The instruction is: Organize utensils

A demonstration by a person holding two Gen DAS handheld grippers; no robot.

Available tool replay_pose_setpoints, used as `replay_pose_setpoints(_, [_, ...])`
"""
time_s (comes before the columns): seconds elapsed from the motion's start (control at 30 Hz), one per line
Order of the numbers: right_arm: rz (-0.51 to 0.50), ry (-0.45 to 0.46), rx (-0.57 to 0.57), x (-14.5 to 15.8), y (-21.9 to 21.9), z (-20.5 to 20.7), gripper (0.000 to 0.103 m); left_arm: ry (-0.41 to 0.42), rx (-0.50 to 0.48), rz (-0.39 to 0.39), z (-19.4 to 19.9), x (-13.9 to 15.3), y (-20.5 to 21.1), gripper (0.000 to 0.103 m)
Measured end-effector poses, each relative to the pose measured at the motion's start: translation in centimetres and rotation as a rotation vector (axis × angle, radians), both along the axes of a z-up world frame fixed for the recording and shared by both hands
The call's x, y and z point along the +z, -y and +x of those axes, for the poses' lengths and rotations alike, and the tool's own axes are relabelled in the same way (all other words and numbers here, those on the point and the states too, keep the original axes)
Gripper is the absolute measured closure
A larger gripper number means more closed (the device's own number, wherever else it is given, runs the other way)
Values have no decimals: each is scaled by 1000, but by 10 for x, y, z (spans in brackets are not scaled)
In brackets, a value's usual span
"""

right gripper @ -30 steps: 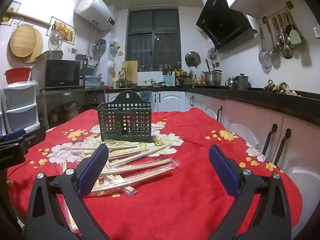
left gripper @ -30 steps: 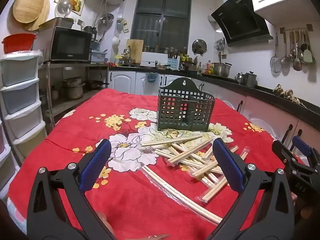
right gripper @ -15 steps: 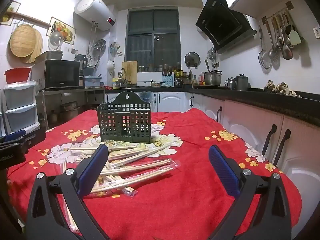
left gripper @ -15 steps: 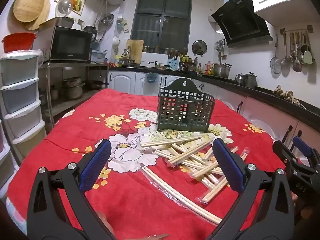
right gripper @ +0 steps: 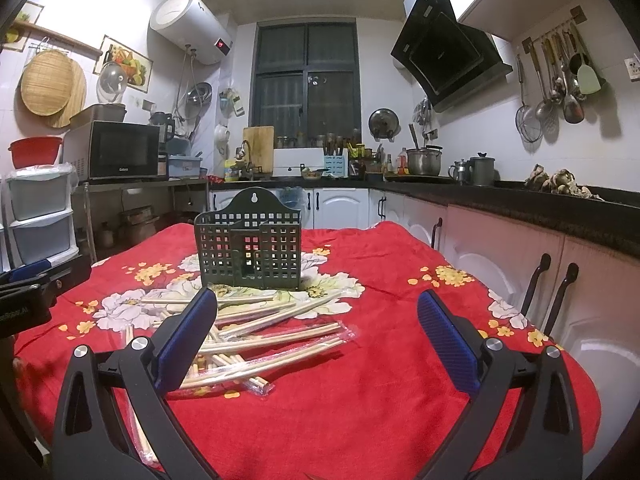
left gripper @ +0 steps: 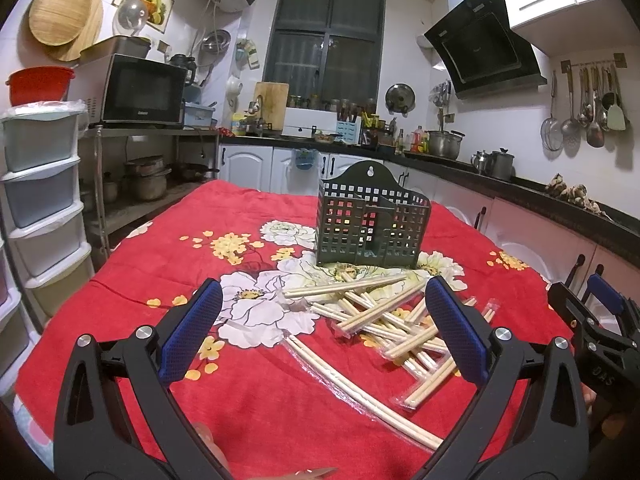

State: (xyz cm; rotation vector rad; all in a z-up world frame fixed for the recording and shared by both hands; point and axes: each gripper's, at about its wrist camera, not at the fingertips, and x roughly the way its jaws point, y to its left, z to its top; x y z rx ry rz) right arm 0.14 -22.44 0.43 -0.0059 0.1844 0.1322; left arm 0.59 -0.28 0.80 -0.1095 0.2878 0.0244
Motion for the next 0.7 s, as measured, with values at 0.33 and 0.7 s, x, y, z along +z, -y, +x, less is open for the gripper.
replay_pose_setpoints(0.33, [0,4,1,-2,-1,0,6,15,-4,-7,-7,2,-6,9])
replay_pose_setpoints(0.7, [-2,2,1,-1,0,0,6,10,-5,-8,-9,-1,-7,9])
